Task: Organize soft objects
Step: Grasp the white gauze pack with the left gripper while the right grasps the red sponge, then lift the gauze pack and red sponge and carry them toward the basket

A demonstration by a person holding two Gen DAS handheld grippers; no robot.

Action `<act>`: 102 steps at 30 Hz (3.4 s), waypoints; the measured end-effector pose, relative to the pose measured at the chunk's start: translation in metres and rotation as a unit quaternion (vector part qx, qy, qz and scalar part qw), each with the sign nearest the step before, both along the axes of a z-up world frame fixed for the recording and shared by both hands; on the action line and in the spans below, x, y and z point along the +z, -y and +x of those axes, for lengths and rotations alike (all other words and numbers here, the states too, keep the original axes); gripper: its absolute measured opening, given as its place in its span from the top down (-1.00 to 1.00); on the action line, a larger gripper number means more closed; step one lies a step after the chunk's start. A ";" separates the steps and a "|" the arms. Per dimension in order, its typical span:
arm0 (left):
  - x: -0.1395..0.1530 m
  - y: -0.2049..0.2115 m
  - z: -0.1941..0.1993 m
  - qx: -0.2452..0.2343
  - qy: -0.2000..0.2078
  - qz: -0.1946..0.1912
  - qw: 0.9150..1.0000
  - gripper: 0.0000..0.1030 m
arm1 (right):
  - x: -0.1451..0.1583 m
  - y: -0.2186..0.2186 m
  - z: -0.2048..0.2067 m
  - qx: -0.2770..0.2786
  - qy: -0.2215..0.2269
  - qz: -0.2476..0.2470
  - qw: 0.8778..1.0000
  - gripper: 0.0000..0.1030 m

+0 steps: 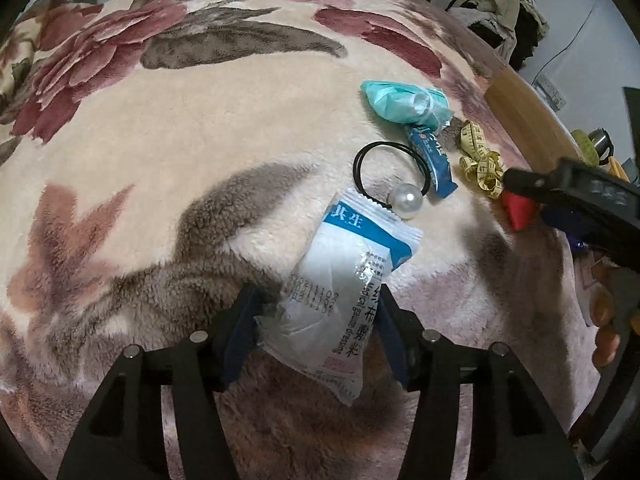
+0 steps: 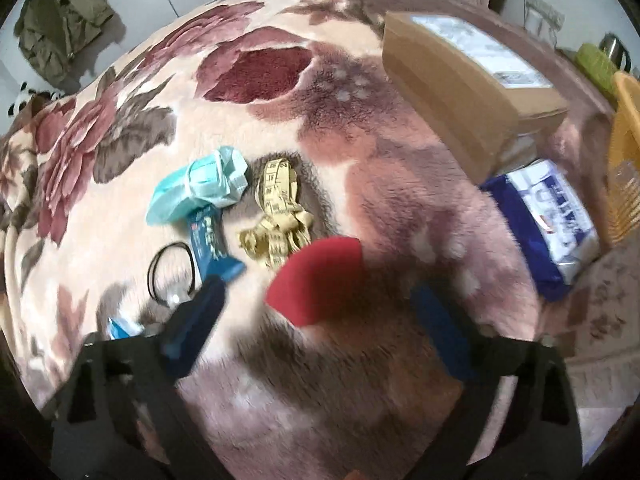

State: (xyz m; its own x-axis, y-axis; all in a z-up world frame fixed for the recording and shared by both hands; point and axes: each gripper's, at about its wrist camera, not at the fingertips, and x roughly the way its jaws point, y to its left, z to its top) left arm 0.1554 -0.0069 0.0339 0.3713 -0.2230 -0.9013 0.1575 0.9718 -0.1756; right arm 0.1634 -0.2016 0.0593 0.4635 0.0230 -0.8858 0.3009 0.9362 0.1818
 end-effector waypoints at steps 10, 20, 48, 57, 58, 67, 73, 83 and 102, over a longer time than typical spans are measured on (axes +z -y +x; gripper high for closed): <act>0.007 -0.004 -0.005 -0.008 0.003 -0.010 1.000 -0.32 | -0.004 -0.004 -0.023 0.048 -0.019 0.035 0.998 0.11; 0.005 0.011 0.009 -0.058 0.009 0.028 0.998 -0.31 | -0.020 -0.023 -0.049 0.132 -0.078 -0.003 0.988 0.05; 0.020 0.020 -0.061 -0.026 -0.020 0.005 0.999 0.10 | -0.007 -0.036 -0.107 0.113 -0.056 -0.024 0.992 0.10; 0.035 0.033 -0.073 -0.031 -0.013 0.007 0.999 0.10 | 0.005 -0.027 -0.126 0.106 -0.047 -0.023 0.993 0.10; 0.037 0.035 -0.074 -0.033 -0.012 0.008 0.999 0.10 | 0.006 -0.026 -0.127 0.106 -0.046 -0.022 0.993 0.10; 0.049 0.048 -0.084 -0.039 -0.003 0.016 0.999 0.10 | 0.018 -0.016 -0.140 0.101 -0.034 -0.021 0.994 0.10; 0.056 0.057 -0.088 -0.044 0.003 0.018 0.999 0.10 | 0.022 -0.010 -0.145 0.099 -0.029 -0.017 0.994 0.10; 0.068 0.075 -0.091 -0.053 0.011 0.019 0.998 0.10 | 0.037 0.003 -0.151 0.091 -0.012 -0.012 0.996 0.10; 0.105 0.112 -0.090 -0.067 0.035 0.010 0.997 0.10 | 0.074 0.031 -0.155 0.080 0.025 -0.015 0.996 0.10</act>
